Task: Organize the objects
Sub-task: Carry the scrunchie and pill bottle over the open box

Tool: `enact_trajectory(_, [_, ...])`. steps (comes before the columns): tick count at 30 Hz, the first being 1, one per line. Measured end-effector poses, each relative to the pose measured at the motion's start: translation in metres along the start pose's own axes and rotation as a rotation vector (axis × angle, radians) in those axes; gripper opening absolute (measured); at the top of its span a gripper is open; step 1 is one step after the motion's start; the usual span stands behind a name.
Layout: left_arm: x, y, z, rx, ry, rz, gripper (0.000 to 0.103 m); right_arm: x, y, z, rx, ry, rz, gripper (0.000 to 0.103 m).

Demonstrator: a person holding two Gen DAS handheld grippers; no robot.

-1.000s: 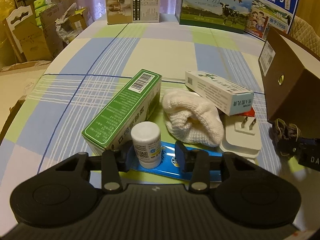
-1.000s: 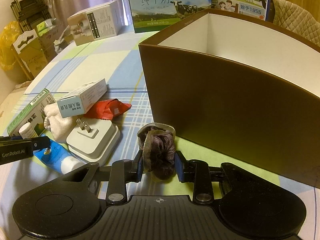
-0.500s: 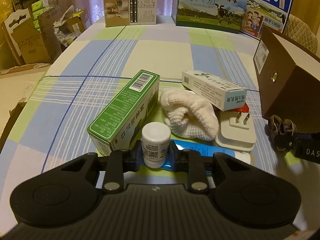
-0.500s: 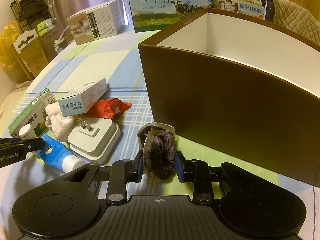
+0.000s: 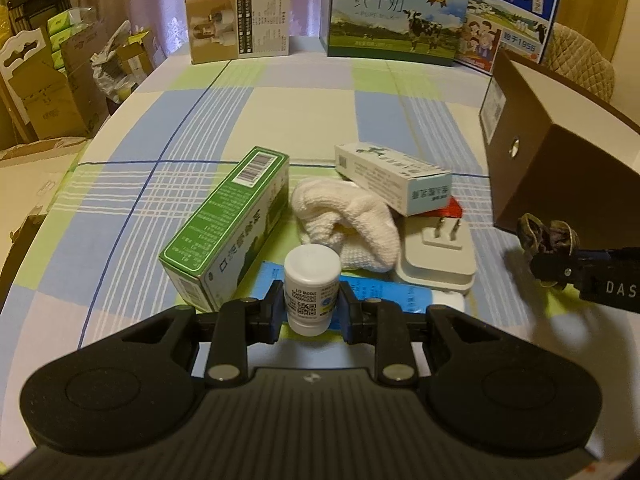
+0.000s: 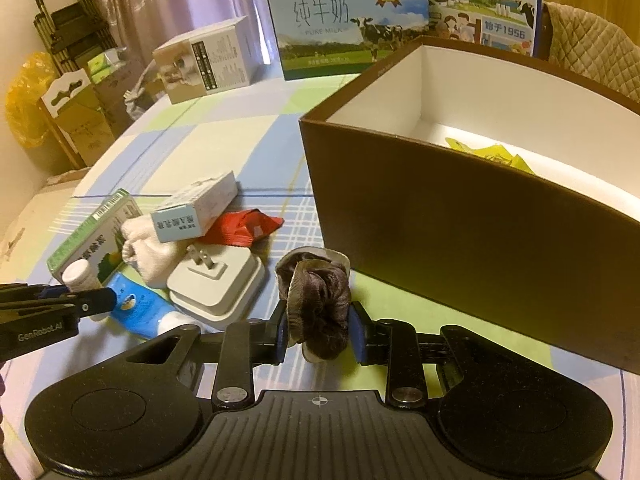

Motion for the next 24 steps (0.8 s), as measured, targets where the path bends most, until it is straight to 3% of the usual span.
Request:
enact_trajectory(13, [0.033, 0.029, 0.037, 0.082, -0.060, -0.058, 0.023, 0.004, 0.018, 0.055, 0.084, 0.047, -0.039, 0.027])
enact_trajectory(19, [0.072, 0.058, 0.055, 0.133, -0.130, -0.108, 0.023, 0.008, 0.039, 0.089, 0.162, 0.063, -0.066, 0.027])
enact_trajectory(24, [0.107, 0.088, 0.066, 0.186, -0.177, -0.164, 0.023, 0.030, 0.068, 0.117, 0.257, 0.021, -0.113, 0.027])
Point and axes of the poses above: each gripper's, at about its wrist camera, not at the fingertips, and z roughly against the way its jaws point, x to its right, y to its top, the point moved 8 cm from there along -z, roughly the way its jaws point, and after that the axes turned 5 degrees about -z, right-handed, at the moved point
